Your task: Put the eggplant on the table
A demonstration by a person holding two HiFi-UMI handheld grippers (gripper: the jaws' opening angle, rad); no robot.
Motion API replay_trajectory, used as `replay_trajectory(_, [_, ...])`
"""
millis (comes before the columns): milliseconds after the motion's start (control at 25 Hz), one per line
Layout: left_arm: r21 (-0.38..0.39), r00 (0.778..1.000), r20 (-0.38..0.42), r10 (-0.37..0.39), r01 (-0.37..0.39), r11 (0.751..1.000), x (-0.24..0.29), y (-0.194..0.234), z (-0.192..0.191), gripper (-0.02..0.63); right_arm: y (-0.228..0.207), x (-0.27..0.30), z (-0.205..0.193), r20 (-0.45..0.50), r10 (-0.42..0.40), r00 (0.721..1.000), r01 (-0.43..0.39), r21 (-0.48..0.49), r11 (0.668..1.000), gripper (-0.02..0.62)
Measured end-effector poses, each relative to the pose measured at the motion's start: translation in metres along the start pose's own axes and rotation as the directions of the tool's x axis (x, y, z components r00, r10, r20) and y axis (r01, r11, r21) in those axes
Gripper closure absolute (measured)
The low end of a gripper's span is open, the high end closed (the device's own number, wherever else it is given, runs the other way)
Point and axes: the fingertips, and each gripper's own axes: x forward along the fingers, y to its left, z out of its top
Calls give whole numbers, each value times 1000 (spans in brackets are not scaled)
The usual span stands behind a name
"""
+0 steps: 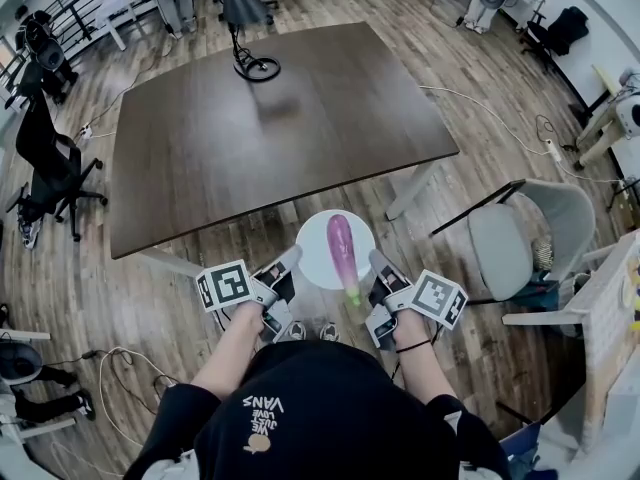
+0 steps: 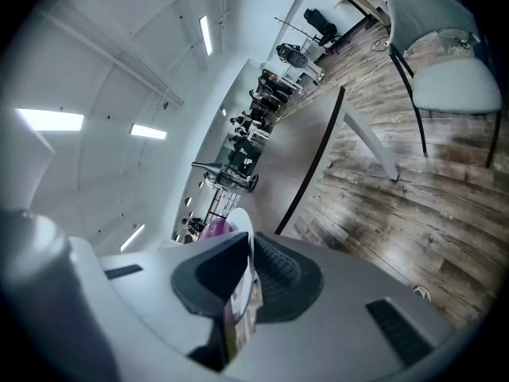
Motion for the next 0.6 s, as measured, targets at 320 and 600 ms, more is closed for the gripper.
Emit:
replay_trajectory(320, [16, 1000, 6, 25, -25, 1000, 20, -1, -9, 581, -12, -6, 20, -14, 16, 1000, -16, -13, 1000, 563])
replay_trajectory(600, [10, 1000, 19, 22, -23, 1000, 29, -1, -9, 581, -17, -3, 28, -30, 26, 999, -26, -3, 1000, 563])
